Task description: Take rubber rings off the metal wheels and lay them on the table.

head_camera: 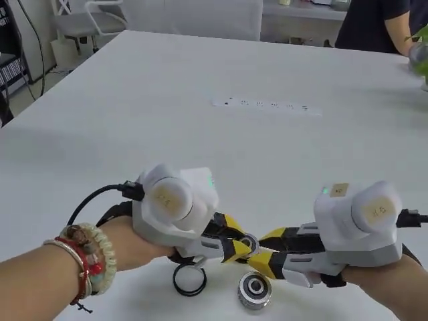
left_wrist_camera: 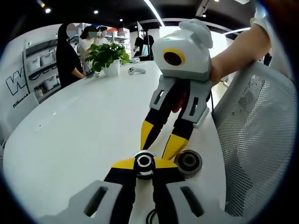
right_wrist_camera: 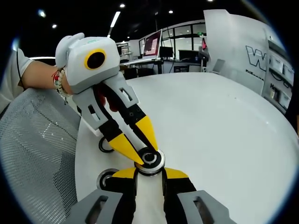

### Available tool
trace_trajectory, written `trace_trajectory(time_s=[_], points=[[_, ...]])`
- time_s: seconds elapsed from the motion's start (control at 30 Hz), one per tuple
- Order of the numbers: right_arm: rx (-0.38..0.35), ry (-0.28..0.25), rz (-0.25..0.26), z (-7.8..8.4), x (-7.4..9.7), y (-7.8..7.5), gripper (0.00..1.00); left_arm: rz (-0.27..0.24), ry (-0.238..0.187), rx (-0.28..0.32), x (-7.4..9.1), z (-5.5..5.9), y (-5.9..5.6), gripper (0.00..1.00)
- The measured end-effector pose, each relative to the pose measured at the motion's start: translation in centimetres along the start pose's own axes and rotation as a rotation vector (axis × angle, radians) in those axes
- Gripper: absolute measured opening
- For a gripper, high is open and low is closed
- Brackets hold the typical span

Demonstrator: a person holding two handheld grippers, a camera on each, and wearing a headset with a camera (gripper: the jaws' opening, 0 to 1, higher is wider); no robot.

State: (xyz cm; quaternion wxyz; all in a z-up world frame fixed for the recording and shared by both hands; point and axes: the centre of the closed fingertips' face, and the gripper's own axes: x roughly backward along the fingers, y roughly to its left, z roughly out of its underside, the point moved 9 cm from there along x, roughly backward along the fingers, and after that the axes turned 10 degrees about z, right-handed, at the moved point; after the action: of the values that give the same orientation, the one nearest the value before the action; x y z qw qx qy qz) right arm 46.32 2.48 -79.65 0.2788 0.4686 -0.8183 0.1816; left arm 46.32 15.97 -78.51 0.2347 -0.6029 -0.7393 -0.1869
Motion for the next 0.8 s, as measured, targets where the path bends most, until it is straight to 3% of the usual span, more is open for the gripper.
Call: trace_trajectory(time_s=[0.33, 0.37, 0.4, 0.43, 0.63, 0.8], points=[[0.05, 0.018, -0.005, 0.04, 0.1, -0.04, 0.12, 0.001, 0.006, 0.006, -0.03, 0.02, -0.07, 0.07], [0.128, 0.045, 0.021, 0.2, 0.24, -0.47, 0.08, 0.001, 0.007, 0.004, 0.0, 0.03, -0.06, 0.07], [0.095, 0.033, 0.015, 0.18, 0.21, -0.32, 0.0, 0.003, 0.008, 0.005, 0.0, 0.04, -0.06, 0.07], [0.052, 0.033, 0.005, 0.25, 0.2, -0.37, 0.0, 0.004, 0.007, 0.006, -0.01, 0.04, -0.08, 0.07], [0.072, 0.041, 0.037, 0.11, 0.12, -0.41, 0.0, 0.005, 0.008, 0.002, -0.05, 0.0, -0.11, 0.07], [-0.034, 0.051, 0.051, 0.09, 0.39, -0.81, 0.0, 0.002, 0.006, 0.01, -0.06, -0.03, -0.11, 0.07]])
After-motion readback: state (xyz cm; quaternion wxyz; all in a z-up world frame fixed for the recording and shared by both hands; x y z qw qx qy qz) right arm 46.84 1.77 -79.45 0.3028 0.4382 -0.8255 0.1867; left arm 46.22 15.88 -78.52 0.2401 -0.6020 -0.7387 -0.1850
